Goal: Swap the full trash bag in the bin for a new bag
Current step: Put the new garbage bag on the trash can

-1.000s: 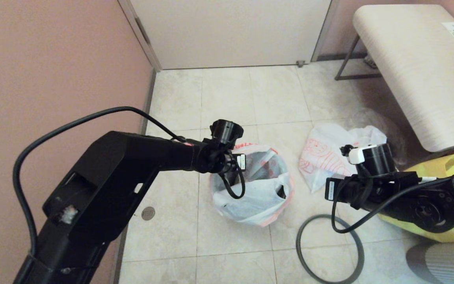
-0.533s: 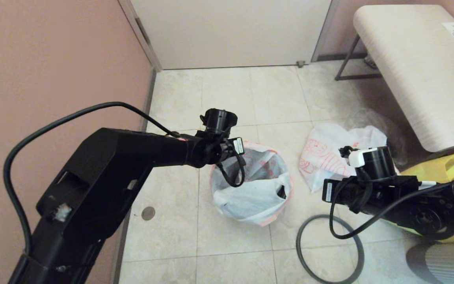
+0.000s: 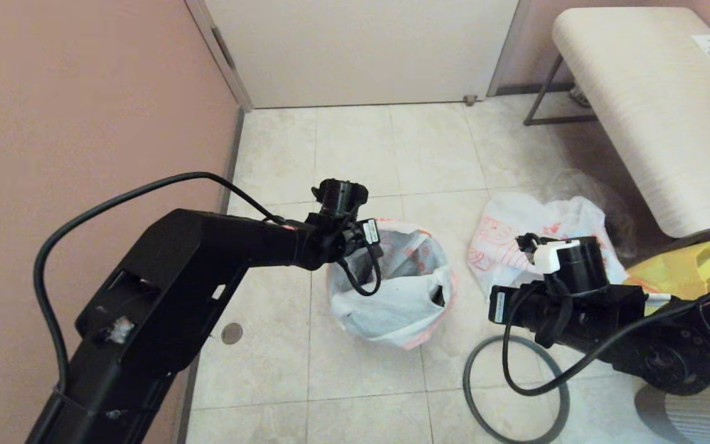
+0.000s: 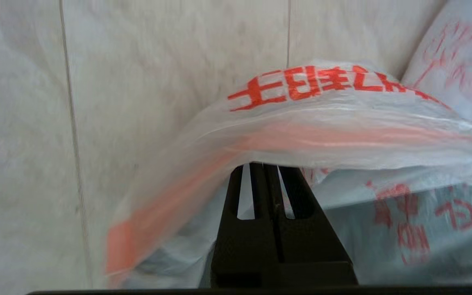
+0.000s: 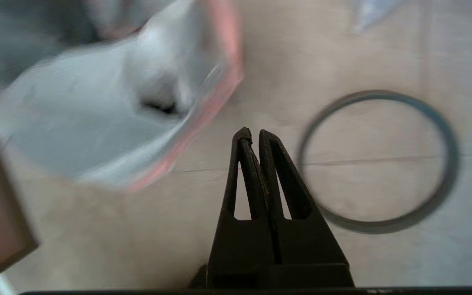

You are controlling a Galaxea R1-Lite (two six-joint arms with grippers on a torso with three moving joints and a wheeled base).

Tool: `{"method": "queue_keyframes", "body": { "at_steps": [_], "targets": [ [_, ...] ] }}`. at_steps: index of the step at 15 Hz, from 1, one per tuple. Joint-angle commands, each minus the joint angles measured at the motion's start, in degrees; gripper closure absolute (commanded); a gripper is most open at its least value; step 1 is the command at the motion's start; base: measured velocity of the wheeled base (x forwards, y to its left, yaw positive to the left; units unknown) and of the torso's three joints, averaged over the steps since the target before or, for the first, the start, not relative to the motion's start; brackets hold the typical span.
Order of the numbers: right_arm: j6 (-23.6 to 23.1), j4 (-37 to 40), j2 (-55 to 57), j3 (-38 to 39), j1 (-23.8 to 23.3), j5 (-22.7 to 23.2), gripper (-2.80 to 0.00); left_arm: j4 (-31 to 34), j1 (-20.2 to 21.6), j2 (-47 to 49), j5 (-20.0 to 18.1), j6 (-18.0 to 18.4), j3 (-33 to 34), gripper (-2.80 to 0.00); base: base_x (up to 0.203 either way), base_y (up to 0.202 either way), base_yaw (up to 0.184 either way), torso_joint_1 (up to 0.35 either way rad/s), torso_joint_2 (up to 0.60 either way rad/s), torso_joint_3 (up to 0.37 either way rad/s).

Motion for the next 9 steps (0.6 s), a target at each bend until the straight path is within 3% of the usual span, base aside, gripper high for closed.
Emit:
{"method": "queue_keyframes", "body": {
  "at_steps": [1,4,9],
  "targets": [
    [0.29,-0.37,-2.45,0.98,2.28,-0.08,0.00,-3.43,0.65,1.68,0.21,-0.32,-0.06,0.00,0.000,0.000,0.000,0.000,0.00,0.000],
    [0.29,-2.45,-1.34,2.69,3.31,0.18,0.00,-2.23,0.67,-1.16,0.19,-3.98,0.77,0.00,0.000,0.000,0.000,0.000,0.00,0.000],
    [-3.31,-9.35,11.51,-1.42,2.97,0.79,0.00,-1.14,-1.41,-1.94,0.15,-5.04,2.73,0.00,0.000,0.000,0.000,0.000,0.00,0.000]
  ]
}}
